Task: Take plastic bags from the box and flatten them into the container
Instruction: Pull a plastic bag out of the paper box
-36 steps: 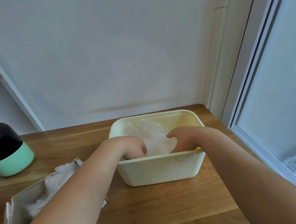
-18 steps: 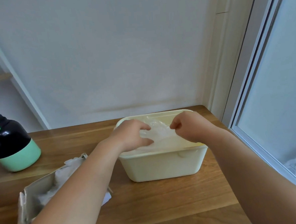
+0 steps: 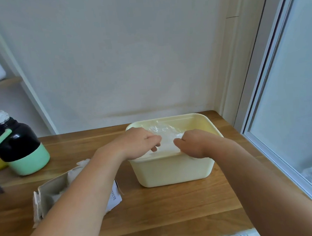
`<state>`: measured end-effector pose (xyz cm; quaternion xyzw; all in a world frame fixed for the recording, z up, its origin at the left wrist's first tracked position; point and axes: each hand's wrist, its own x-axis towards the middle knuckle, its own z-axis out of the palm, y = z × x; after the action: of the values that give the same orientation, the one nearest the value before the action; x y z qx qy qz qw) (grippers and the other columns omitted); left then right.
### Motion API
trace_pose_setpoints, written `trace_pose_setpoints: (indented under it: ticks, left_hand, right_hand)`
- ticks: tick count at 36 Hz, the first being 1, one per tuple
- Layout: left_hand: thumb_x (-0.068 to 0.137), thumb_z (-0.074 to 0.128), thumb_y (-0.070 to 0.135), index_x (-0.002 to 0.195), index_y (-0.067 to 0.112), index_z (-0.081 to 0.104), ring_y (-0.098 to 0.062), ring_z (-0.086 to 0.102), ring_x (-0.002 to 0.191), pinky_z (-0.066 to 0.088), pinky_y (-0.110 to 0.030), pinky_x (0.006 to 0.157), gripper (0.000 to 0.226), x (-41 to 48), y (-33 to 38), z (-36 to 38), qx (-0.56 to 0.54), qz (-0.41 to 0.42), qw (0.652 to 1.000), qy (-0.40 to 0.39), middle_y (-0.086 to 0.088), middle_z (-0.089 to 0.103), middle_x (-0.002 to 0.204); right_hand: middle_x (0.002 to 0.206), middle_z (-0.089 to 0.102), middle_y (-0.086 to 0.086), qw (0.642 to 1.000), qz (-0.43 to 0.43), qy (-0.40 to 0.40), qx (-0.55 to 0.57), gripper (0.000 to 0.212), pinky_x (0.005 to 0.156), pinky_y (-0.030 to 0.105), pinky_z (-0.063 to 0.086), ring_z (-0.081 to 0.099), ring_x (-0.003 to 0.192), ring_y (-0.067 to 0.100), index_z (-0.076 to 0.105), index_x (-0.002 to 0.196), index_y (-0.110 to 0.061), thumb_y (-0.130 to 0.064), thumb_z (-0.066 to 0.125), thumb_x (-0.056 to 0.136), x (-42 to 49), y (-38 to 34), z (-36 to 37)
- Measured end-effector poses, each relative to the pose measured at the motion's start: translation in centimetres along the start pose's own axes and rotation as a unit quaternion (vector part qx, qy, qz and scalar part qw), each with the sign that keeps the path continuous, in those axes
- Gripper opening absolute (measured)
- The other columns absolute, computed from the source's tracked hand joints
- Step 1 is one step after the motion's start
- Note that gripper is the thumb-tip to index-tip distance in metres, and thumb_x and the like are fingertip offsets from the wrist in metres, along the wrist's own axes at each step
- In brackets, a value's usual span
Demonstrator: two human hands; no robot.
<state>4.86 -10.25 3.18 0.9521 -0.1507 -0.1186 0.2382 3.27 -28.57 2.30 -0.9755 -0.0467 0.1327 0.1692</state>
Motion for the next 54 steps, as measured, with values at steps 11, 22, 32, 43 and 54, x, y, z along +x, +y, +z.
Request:
trace_pose_setpoints:
  ticks: [11,22,32,43,54]
  left_hand:
    - [0.096,0.049,0.044,0.064,0.015,0.038,-0.012,0.035,0.057,0.022,-0.026,0.052,0.044,-1.2,1.0,1.6,0.262,0.024,0.961,-0.084,0.002,0.04,0.063]
    - [0.088,0.056,0.057,0.062,0.021,0.049,-0.01,0.044,0.06,0.03,-0.028,0.054,0.045,-1.0,0.0,2.2,0.173,0.006,0.985,-0.021,0.006,0.046,0.063]
    - [0.084,0.072,0.04,0.114,0.024,0.072,-0.014,0.057,0.117,0.038,-0.031,0.102,0.034,-4.1,-3.0,3.6,0.063,0.082,0.965,0.241,0.007,0.069,0.117]
    - [0.088,0.067,0.036,0.13,0.028,0.06,-0.007,0.042,0.127,0.025,-0.015,0.098,0.043,-6.6,-3.2,4.1,-0.002,0.065,0.957,0.284,0.016,0.052,0.133]
    - [0.1,0.046,0.02,0.122,0.02,0.065,-0.018,0.059,0.107,0.041,-0.025,0.084,0.029,-11.8,-8.0,0.7,0.002,-0.077,0.935,0.345,0.002,0.065,0.118]
  right_hand:
    - [0.051,0.037,0.001,0.99,-0.059,0.13,-0.006,0.056,0.05,0.028,0.031,0.038,0.049,0.019,0.035,0.053,-0.012,-0.046,0.033,0.098,-1.1,-0.1,0.3]
    - [0.058,0.044,-0.003,0.994,-0.048,0.075,-0.061,0.048,0.051,0.026,0.034,0.043,0.055,0.013,0.05,0.061,-0.013,-0.054,0.057,0.085,-2.2,1.5,1.0]
    - [0.067,0.056,-0.005,0.978,-0.018,0.181,-0.102,0.051,0.078,0.026,0.039,0.055,0.075,0.015,0.061,0.077,-0.016,-0.065,0.047,0.085,-2.8,1.6,2.3]
    - [0.137,0.052,-0.005,0.94,-0.075,0.331,-0.012,0.055,0.106,0.028,0.019,0.044,0.128,0.014,0.045,0.138,-0.024,-0.054,0.044,0.093,-5.4,0.0,3.5]
    - [0.113,0.065,-0.007,0.927,-0.161,0.289,0.176,0.032,0.093,0.03,0.044,0.057,0.109,0.013,0.061,0.122,-0.021,-0.033,0.052,0.094,-5.7,-7.8,5.9]
